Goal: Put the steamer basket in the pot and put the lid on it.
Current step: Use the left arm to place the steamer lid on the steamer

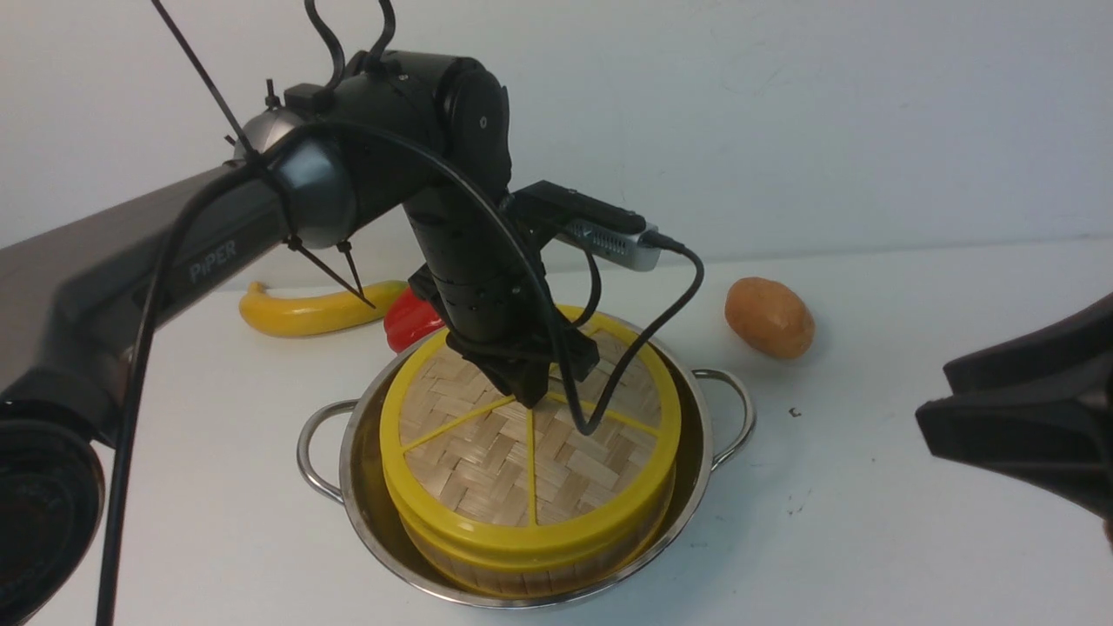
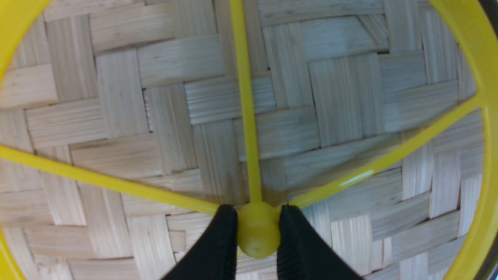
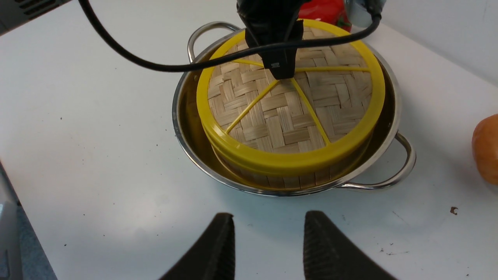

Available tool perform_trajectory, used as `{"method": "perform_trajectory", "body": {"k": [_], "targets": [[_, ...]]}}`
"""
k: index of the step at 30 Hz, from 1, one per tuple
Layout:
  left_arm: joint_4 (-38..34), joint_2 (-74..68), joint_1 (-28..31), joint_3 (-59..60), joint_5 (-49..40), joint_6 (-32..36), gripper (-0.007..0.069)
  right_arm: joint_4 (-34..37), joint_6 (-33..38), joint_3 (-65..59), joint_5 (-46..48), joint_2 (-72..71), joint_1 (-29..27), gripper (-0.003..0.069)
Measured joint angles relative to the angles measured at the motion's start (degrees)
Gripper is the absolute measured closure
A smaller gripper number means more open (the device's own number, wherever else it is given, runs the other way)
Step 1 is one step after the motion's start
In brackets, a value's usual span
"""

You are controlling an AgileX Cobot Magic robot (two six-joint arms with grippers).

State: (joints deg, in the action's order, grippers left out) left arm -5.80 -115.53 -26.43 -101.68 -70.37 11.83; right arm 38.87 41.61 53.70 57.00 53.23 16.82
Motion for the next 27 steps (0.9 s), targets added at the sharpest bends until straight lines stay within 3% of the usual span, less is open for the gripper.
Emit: {"method": "perform_trajectory", "body": {"k": [27], "targets": [[1.5, -0.1, -0.2, -0.1, -0.2, -3.0, 0.0502, 0.0, 0.0, 0.0, 0.0, 0.0, 0.0, 0.0418]]}}
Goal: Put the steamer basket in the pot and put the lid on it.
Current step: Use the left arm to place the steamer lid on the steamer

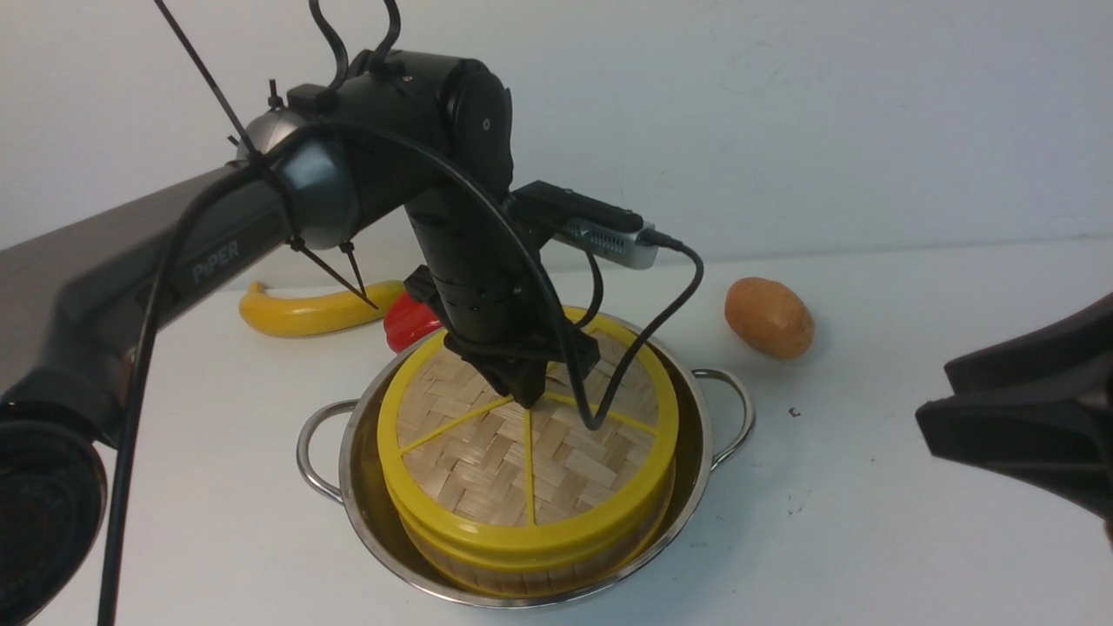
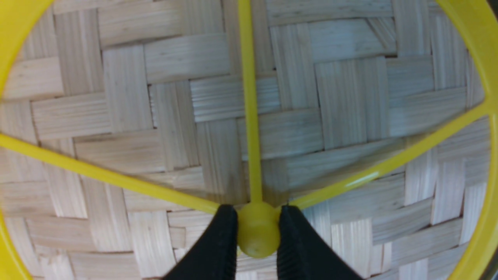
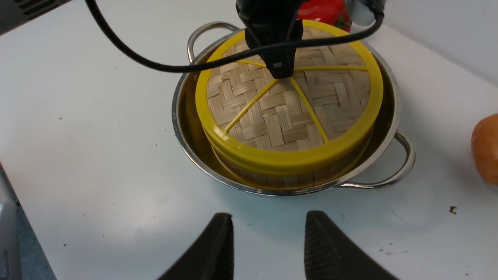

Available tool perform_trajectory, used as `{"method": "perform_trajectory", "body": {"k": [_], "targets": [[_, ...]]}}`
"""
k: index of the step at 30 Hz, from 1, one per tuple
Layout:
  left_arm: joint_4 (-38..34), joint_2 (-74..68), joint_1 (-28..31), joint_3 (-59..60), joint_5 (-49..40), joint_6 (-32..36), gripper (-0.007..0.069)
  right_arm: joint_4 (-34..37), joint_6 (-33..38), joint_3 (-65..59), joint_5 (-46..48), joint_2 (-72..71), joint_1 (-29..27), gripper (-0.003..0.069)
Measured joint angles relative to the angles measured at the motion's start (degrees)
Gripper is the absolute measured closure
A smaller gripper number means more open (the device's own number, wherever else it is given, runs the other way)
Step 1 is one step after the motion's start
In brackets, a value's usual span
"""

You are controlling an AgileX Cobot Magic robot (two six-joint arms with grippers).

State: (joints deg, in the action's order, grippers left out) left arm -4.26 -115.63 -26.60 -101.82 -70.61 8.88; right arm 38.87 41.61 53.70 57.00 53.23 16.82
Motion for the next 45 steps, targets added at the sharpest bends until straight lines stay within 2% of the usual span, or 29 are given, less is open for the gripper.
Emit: {"method": "perform_trajectory", "body": {"k": [35, 37, 39, 44, 45], "targets": [[-0.3, 0.1, 0.0, 0.0, 0.0, -3.5, 0.0501, -0.1, 0.0, 0.0, 0.0, 0.0, 0.0, 0.0418], [-0.6, 0.5, 0.0, 0.1, 0.0, -3.5, 0.0471, -0.1, 0.0, 0.0, 0.0, 0.0, 0.0, 0.0418], [-0.9, 1.3, 0.1, 0.1, 0.0, -3.5, 0.0408, -0.1, 0.0, 0.0, 0.0, 0.0, 0.0, 0.0418], [-2.9, 4.0, 1.0, 0.1, 0.0, -3.5, 0.0204, -0.1, 0.0, 0.0, 0.0, 0.0, 0.0, 0.0418], [-3.1, 4.0, 1.3, 0.1, 0.0, -3.5, 0.0183, -0.1, 0.0, 0.0, 0.0, 0.0, 0.0, 0.0418]]}}
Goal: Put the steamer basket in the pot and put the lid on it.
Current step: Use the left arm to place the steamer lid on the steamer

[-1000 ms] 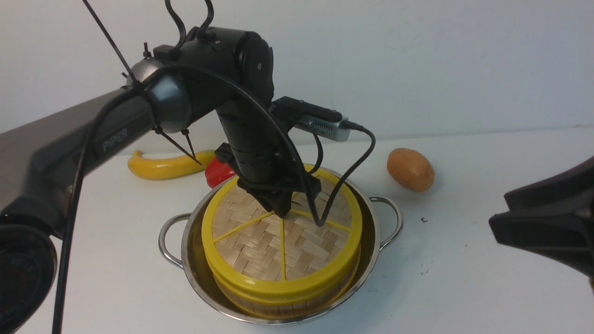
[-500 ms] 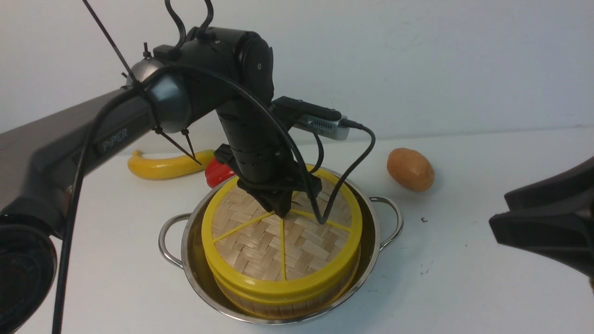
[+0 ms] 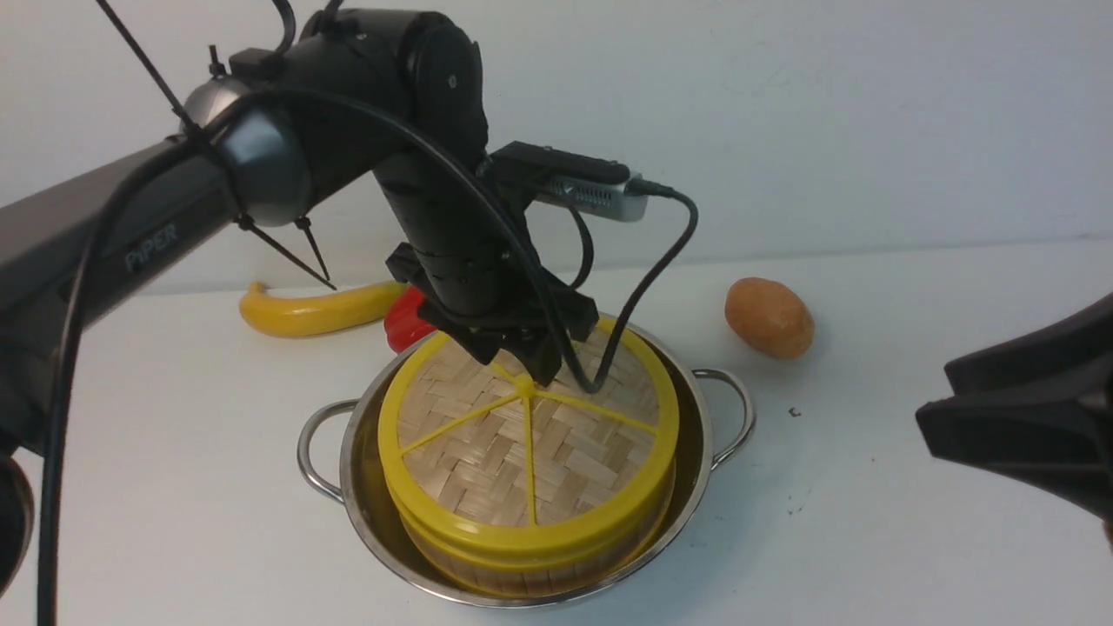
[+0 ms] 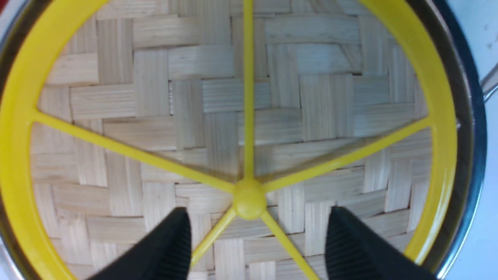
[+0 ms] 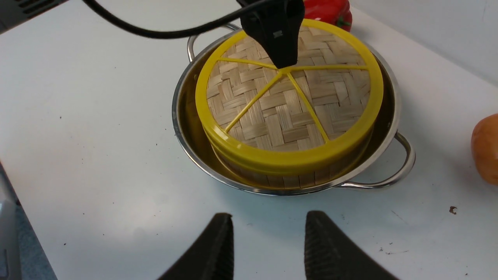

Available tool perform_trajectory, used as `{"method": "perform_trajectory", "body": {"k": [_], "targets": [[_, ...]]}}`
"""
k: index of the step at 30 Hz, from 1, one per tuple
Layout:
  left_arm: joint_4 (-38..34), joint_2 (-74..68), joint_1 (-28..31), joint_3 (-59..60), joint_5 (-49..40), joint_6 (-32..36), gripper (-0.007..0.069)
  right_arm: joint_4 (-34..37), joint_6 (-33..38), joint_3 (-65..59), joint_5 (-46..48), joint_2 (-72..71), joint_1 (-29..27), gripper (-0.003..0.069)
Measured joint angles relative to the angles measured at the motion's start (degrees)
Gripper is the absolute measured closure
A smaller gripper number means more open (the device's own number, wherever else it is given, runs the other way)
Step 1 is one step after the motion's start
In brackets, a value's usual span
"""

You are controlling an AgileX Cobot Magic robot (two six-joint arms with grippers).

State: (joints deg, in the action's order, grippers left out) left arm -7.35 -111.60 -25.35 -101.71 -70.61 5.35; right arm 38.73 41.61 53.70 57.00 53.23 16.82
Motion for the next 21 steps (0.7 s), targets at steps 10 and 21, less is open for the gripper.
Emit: {"method": "perform_trajectory", "body": {"k": [10, 21], "targets": [[4.7, 9.9, 1.4, 2.1, 0.0, 1.7, 0.0186, 2.0, 2.9, 0.0, -0.3, 3.5, 4.4, 0.0418], [-1.3, 17.1, 1.9, 12.9, 2.4, 9.8, 0.0248, -1.2, 3.8, 7.5, -2.1, 14.1, 9.7, 0.0418]]}}
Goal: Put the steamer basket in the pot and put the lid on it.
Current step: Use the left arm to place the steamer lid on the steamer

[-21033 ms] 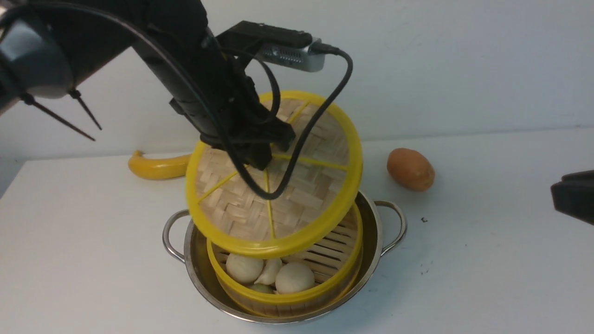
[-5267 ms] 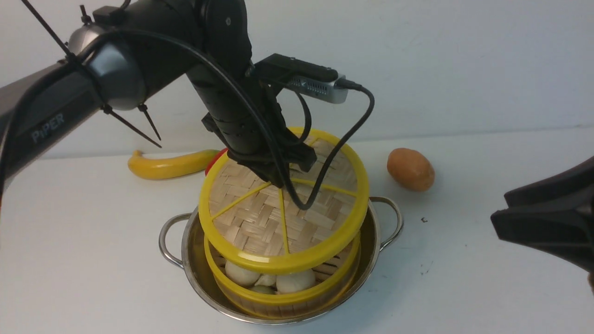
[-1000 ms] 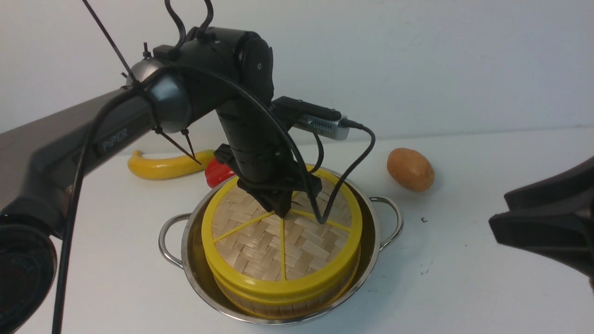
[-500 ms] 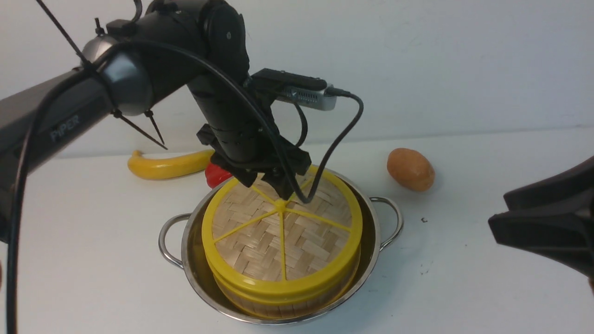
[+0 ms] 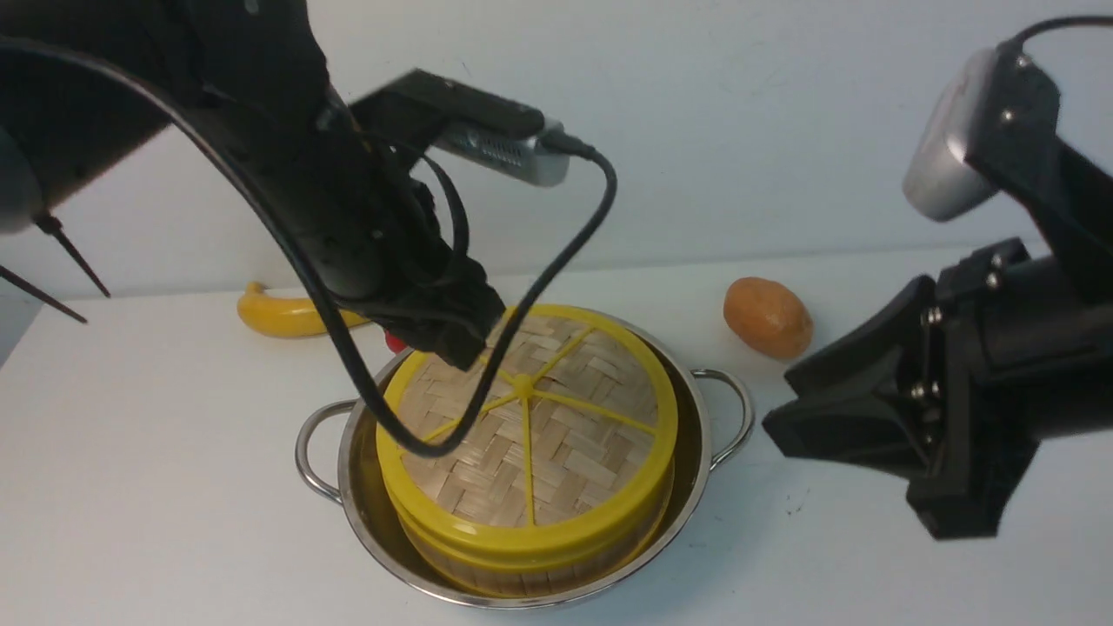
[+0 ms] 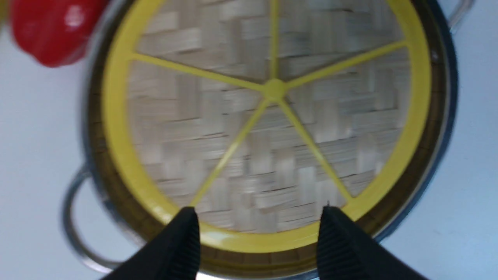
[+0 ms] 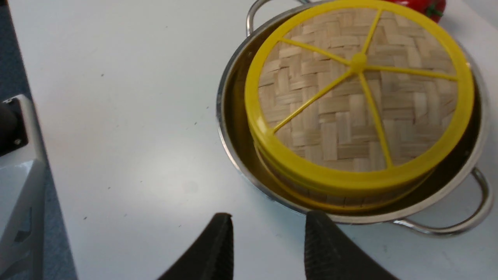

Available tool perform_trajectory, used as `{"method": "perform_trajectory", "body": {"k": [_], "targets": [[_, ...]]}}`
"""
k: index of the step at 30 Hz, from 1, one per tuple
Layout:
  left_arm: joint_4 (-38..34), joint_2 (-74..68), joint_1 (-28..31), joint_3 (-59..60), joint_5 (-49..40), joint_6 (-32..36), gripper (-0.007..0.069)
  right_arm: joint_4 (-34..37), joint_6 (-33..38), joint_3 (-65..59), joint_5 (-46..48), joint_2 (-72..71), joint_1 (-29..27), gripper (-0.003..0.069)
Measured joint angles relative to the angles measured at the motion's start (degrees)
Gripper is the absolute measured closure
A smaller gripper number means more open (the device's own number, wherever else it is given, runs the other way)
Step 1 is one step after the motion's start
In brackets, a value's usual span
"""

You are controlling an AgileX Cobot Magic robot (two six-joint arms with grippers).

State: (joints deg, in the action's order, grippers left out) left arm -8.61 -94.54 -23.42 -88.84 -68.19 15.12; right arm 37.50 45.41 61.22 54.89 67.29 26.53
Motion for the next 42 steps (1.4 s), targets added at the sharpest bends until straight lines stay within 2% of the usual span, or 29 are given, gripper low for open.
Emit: {"method": "perform_trajectory", "body": {"k": [2, 3, 6, 11, 25, 35, 39, 42], "targets": [[-1.4, -0.4, -0.7, 2.4, 1.8, 5.2, 0.0248, -1.9, -1.4, 1.6, -0.8, 0.4, 0.0, 0.0418], [-1.4, -0.5, -0.8, 2.5, 2.0, 5.6, 0.0248, -2.0, -1.5, 1.6, -0.8, 0.4, 0.0, 0.0418], [1.3, -0.5, -1.4, 3.1, 3.2, 11.2, 0.0248, -4.6, -3.5, 2.0, -0.9, 0.4, 0.0, 0.0418], [2.7, -3.3, -1.4, 3.1, 6.0, 14.2, 0.0248, -7.2, -5.8, 2.0, -0.9, 0.4, 0.0, 0.0418], [2.8, -13.1, -1.3, 2.9, 7.8, 13.8, 0.0248, -7.4, -6.2, 2.0, -0.3, 0.4, 0.0, 0.0418], [3.4, -14.0, 2.5, 2.2, 3.4, 5.0, 0.0248, -7.5, -6.2, 2.0, -0.2, 0.4, 0.0, 0.0418], [2.0, -13.9, 3.4, 2.3, 1.6, 5.5, 0.0248, -7.5, -6.2, 2.0, -0.3, 0.4, 0.0, 0.0418], [-2.0, -13.0, 3.2, 2.4, 2.3, 8.4, 0.0248, -7.5, -6.2, 2.0, -0.5, 0.4, 0.0, 0.0418]]}}
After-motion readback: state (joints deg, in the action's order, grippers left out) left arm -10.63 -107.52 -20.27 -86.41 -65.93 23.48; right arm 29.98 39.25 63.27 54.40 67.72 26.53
